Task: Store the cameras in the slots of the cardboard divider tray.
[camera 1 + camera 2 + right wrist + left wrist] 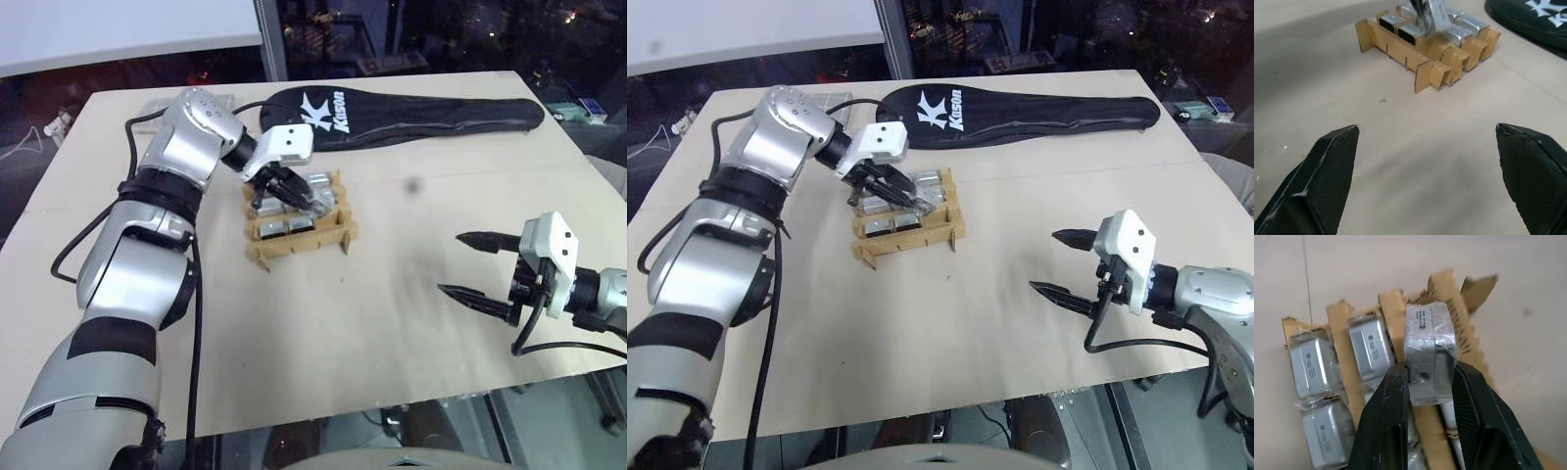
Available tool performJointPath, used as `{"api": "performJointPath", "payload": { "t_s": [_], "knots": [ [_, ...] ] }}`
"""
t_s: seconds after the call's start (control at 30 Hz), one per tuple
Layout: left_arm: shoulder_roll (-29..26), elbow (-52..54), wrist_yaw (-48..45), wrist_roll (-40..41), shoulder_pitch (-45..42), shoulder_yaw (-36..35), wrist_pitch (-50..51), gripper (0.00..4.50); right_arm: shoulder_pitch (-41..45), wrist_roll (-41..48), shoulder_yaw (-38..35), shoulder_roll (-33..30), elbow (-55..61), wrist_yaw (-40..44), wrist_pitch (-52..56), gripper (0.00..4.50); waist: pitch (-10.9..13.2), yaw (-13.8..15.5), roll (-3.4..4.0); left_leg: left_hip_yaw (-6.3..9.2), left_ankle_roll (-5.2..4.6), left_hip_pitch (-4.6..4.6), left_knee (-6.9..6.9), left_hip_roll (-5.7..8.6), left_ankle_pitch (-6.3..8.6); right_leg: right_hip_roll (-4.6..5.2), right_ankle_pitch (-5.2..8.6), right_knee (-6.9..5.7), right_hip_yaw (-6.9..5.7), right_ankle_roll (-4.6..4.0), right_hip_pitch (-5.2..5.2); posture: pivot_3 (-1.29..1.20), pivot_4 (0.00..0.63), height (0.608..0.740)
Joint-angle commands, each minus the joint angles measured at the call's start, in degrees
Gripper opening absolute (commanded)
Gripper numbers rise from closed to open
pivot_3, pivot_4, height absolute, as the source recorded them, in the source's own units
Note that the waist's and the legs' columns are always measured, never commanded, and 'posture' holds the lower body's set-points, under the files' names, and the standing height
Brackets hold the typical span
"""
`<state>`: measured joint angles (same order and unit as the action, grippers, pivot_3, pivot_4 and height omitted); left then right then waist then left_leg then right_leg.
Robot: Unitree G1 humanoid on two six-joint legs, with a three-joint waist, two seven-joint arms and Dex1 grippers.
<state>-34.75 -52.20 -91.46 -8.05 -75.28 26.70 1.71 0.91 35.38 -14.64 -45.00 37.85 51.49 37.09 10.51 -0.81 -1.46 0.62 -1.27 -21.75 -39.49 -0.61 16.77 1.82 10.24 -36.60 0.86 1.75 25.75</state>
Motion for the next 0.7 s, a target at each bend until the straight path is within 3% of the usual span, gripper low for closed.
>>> {"api": "performJointPath", "payload": {
  "t_s": [0.03,0.7],
  "knots": [
    [0.4,-3.3,-1.0,-3.0,-1.9,1.1,-2.2,0.69,-1.3,0.3,-2.0,0.0,2.5,-1.6,-1.9,4.43,0.0,-0.2,0.0,-0.03,0.0,0.0,0.0,0.0,0.0,0.0,0.0,0.01,0.03,0.0,0.0,0.0,0.15,0.74],
    [3.1,-6.8,-1.0,-6.8,-2.0,0.9,0.5,0.69,-3.4,-2.3,0.0,-0.3,2.2,-3.8,-6.4,4.43,-0.1,-0.1,-0.06,-0.15,-0.01,0.07,-0.01,-0.02,0.01,-0.07,0.02,-0.18,0.18,0.03,-0.11,0.0,0.15,0.74]
  ]
}}
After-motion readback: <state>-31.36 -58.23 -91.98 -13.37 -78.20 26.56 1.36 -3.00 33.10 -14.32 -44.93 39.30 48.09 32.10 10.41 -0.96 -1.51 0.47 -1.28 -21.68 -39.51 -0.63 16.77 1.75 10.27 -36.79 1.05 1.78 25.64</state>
